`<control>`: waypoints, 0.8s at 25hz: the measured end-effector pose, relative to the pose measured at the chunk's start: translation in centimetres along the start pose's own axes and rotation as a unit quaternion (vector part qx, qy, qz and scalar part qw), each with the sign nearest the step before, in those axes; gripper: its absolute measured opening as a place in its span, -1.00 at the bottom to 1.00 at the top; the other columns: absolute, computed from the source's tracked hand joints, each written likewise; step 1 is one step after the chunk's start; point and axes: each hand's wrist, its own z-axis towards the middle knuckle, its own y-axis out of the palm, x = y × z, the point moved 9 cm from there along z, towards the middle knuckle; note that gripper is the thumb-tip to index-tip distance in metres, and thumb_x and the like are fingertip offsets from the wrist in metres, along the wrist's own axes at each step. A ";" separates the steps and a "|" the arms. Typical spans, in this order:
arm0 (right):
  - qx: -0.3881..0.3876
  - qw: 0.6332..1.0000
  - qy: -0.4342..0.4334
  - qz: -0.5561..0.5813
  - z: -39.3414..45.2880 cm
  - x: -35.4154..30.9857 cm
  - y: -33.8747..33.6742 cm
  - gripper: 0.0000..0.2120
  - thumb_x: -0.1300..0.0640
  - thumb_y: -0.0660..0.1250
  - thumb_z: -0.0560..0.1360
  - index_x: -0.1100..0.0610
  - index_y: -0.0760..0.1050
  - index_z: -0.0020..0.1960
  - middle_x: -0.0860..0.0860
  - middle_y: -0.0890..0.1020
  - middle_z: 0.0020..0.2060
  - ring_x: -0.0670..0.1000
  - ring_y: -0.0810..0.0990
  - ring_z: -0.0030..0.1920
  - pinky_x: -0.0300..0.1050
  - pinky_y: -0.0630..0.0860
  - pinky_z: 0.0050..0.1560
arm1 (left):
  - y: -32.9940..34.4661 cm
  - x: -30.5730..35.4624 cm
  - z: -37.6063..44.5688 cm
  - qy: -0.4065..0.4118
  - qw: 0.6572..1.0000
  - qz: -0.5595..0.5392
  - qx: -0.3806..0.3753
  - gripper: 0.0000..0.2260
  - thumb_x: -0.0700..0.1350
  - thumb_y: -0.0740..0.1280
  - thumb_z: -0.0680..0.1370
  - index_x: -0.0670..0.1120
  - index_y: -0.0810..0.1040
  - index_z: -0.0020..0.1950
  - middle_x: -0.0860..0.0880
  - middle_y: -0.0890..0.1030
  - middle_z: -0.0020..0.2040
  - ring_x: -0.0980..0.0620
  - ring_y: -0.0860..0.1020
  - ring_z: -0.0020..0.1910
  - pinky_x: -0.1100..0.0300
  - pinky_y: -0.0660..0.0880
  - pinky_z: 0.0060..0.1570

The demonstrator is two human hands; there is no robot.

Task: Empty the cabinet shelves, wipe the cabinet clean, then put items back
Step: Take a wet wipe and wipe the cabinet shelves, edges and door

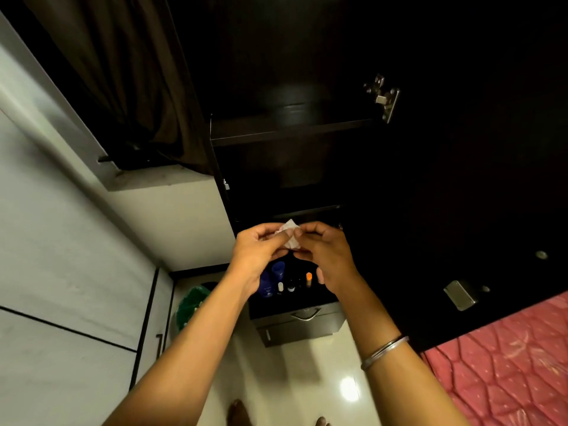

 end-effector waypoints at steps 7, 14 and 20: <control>-0.032 0.999 0.010 0.016 -0.2 -1.3 0.7 -0.92 0.24 0.40 0.54 0.17 0.60 0.03 0.08 0.70 -0.11 0.02 0.69 -0.08 -0.15 0.63 -0.11 | -0.7 1.9 -0.4 0.043 0.998 0.020 0.030 -0.87 -0.30 0.45 0.50 -0.07 0.72 -0.10 -0.08 0.73 -0.16 0.04 0.70 -0.19 0.29 0.60 -0.21; -0.077 0.995 -0.010 -0.058 1.3 -2.7 4.8 -0.82 0.33 0.40 0.52 0.17 0.60 0.09 0.12 0.72 -0.10 0.10 0.72 -0.04 -0.09 0.65 0.01 | -3.3 4.2 1.9 0.072 0.997 0.019 0.026 -0.84 -0.33 0.42 0.52 -0.09 0.70 -0.05 -0.11 0.72 -0.10 0.04 0.68 -0.16 0.28 0.60 -0.17; -0.022 0.995 -0.003 -0.093 3.4 -2.5 8.0 -0.79 0.28 0.49 0.45 0.26 0.56 0.05 0.10 0.69 -0.18 0.05 0.70 -0.20 -0.11 0.65 -0.14 | -7.3 4.3 5.0 0.024 0.999 -0.023 -0.012 -0.89 -0.25 0.37 0.55 -0.13 0.70 -0.04 -0.12 0.72 -0.10 0.05 0.64 -0.20 0.20 0.58 -0.17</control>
